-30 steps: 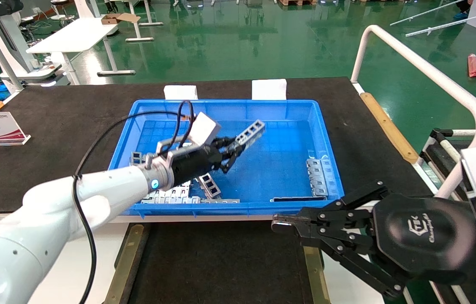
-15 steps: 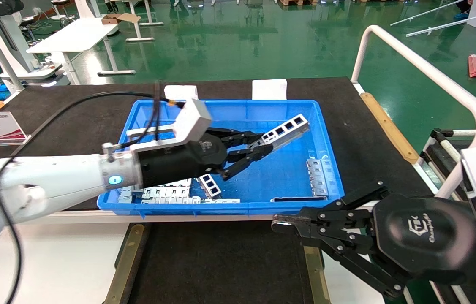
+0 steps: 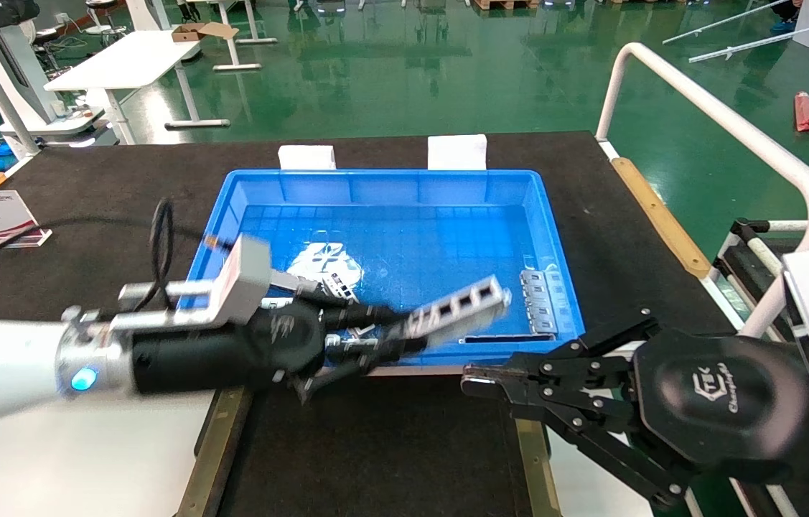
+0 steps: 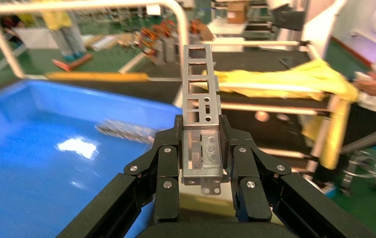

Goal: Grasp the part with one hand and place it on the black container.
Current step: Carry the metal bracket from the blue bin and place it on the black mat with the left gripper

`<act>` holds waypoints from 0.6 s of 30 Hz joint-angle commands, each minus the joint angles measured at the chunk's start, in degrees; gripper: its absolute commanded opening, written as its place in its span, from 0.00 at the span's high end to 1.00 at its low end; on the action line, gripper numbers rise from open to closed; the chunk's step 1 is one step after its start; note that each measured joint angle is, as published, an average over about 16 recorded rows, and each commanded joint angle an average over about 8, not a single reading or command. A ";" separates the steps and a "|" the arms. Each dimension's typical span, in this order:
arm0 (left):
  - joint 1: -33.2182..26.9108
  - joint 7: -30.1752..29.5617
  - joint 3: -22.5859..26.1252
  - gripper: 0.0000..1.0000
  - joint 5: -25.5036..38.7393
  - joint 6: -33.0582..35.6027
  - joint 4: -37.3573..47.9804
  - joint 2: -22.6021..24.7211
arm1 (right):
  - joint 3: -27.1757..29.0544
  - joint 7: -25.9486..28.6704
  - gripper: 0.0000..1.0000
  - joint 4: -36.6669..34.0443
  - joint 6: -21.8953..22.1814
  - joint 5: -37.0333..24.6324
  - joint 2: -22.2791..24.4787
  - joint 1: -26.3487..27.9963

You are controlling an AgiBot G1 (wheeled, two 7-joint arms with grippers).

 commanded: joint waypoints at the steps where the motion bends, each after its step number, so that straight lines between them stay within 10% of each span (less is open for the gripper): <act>1: 1.59 -1.36 -0.01 1.00 -0.47 0.94 -2.76 -1.98 | -0.01 0.00 1.00 0.00 0.00 0.00 0.00 0.00; 18: 27.37 -11.65 0.77 1.00 -5.11 -22.84 -28.79 -11.13 | -0.07 -0.03 1.00 0.00 0.03 0.05 0.03 0.01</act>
